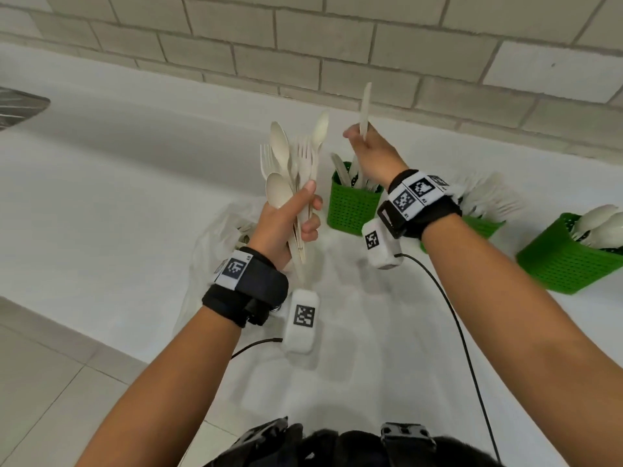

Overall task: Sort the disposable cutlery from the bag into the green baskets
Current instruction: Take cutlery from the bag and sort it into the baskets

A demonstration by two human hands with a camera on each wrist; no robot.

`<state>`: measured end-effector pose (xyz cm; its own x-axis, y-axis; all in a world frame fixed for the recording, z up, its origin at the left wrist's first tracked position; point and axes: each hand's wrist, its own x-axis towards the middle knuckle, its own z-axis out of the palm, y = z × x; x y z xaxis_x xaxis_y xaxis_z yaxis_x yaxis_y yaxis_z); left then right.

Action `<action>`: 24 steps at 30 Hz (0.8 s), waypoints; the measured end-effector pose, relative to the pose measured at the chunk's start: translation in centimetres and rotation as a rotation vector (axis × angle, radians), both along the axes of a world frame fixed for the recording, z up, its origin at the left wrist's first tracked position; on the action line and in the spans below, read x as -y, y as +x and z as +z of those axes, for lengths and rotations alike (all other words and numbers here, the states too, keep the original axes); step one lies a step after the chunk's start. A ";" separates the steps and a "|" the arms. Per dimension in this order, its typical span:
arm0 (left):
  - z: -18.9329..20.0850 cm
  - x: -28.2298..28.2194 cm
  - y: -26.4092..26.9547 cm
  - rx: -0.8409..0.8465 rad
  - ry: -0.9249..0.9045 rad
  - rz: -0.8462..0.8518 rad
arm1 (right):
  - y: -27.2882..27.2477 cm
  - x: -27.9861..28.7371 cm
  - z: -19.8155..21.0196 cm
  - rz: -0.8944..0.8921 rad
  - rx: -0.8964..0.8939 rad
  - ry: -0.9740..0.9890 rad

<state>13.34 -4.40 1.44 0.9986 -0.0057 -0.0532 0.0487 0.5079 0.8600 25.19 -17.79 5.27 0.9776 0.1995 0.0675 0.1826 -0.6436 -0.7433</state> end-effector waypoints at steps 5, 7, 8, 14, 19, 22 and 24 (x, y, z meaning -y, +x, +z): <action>-0.5 -0.6 0.4 -0.024 0.011 -0.008 | 0.9 0.7 -2.2 -0.101 -0.029 -0.159; -0.6 -0.7 0.7 -0.036 0.010 -0.014 | 1.0 0.9 -2.2 -0.148 -0.091 -0.188; -0.7 -0.7 0.9 -0.042 0.011 -0.021 | 1.0 1.1 -2.0 -0.171 -0.104 -0.192; -0.7 0.0 1.6 -0.019 0.059 -0.105 | -1.5 1.0 0.7 -0.196 0.247 0.145; -0.7 2.1 2.1 0.020 0.050 -0.204 | -4.5 1.1 1.1 0.024 -0.087 0.282; -0.6 3.8 2.1 0.005 0.091 -0.231 | -5.5 2.6 1.2 -0.162 0.032 0.472; -0.7 4.9 1.9 0.005 0.148 -0.227 | -6.3 4.2 2.2 -0.306 0.131 0.772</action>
<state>15.28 -9.27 0.72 0.9728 -0.2221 -0.0651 0.1425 0.3528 0.9248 18.93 -22.01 7.46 0.9557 -0.2219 0.1934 0.1987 0.0017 -0.9801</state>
